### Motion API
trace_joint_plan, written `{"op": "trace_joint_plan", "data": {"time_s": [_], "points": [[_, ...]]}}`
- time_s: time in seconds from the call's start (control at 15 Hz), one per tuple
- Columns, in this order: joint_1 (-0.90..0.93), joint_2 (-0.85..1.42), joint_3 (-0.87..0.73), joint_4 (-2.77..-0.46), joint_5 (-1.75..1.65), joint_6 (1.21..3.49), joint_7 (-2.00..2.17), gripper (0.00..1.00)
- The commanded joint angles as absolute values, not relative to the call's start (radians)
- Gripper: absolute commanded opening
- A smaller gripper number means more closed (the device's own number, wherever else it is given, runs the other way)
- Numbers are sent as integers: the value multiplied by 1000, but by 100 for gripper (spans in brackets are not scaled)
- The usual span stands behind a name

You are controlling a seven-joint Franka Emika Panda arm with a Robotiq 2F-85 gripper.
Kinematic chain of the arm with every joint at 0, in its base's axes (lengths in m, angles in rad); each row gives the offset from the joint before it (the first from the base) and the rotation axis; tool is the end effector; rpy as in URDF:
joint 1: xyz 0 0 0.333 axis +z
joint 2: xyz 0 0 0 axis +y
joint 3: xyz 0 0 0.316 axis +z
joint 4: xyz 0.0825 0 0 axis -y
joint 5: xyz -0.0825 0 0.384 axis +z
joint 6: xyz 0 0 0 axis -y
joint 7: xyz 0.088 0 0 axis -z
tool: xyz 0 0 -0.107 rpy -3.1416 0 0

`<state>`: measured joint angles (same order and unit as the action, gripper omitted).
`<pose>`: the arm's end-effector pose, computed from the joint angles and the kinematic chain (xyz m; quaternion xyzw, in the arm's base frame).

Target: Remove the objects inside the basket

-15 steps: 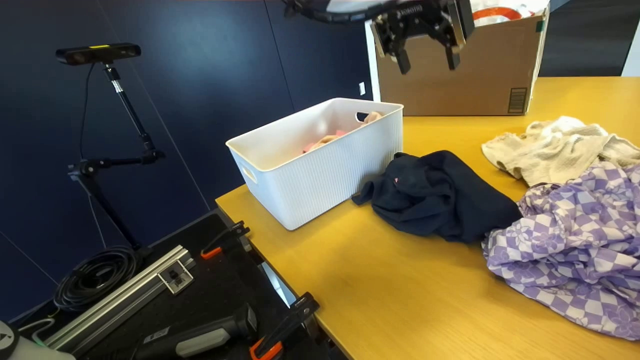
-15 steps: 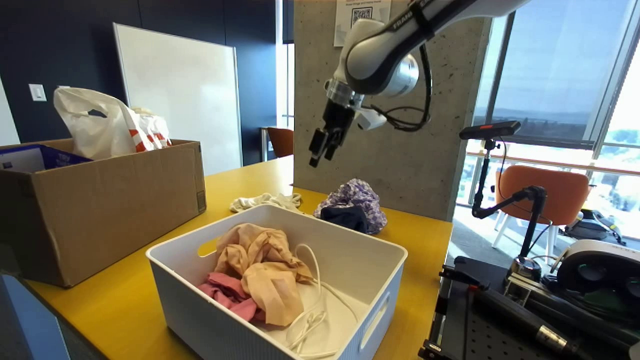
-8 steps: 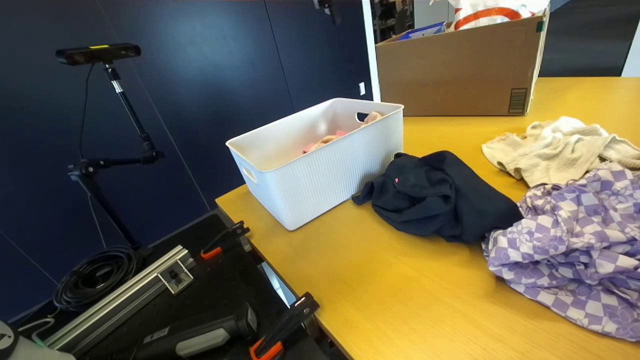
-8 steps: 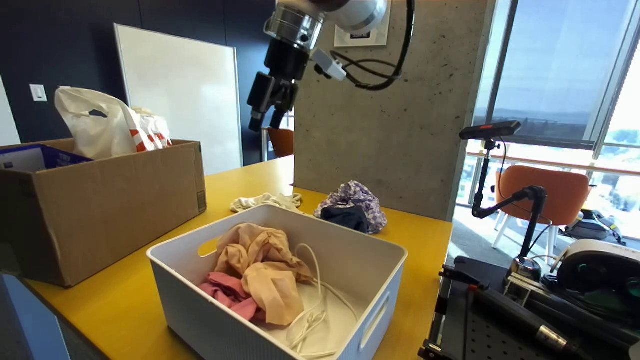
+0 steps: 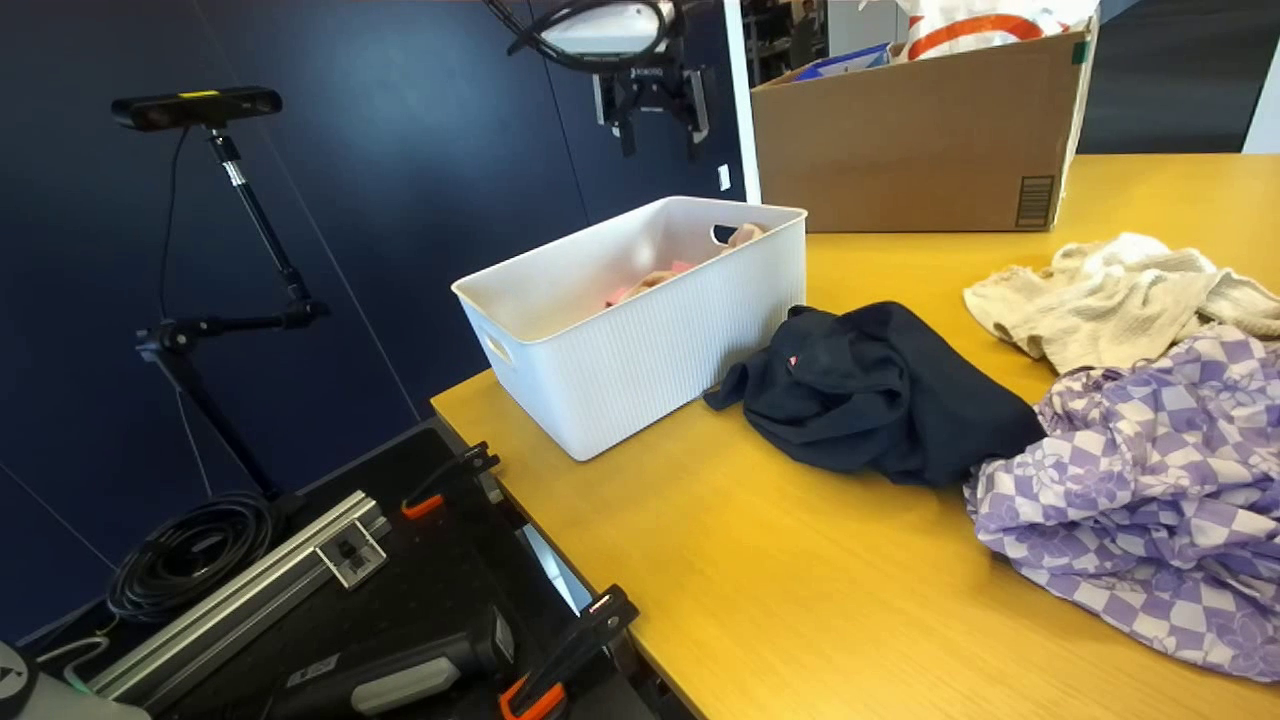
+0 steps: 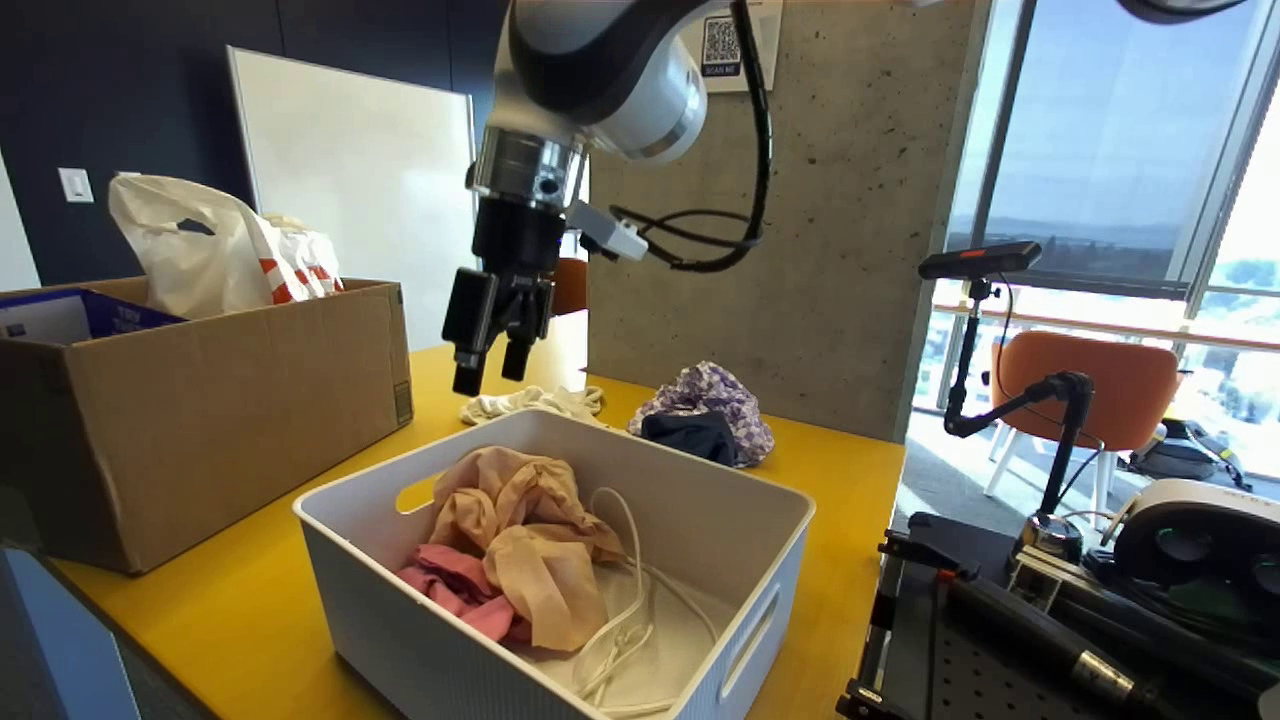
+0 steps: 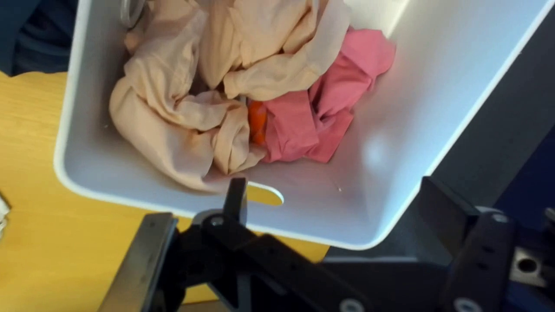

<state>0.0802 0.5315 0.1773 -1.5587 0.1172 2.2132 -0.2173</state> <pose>0.6864 0.1652 0.3545 -0.9757 -0.1879 -0.0625 0.0941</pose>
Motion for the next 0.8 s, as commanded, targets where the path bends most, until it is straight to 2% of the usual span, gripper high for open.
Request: {"op": "trace_joint_plan", "data": {"time_s": [0.0,0.33,0.73], "points": [[105,661,190,-1453,133,2168,-208,100],[148,819,202,-1327,124,2116,-182,100],[216,853,159,-1291,81,2000,-45,100]]}}
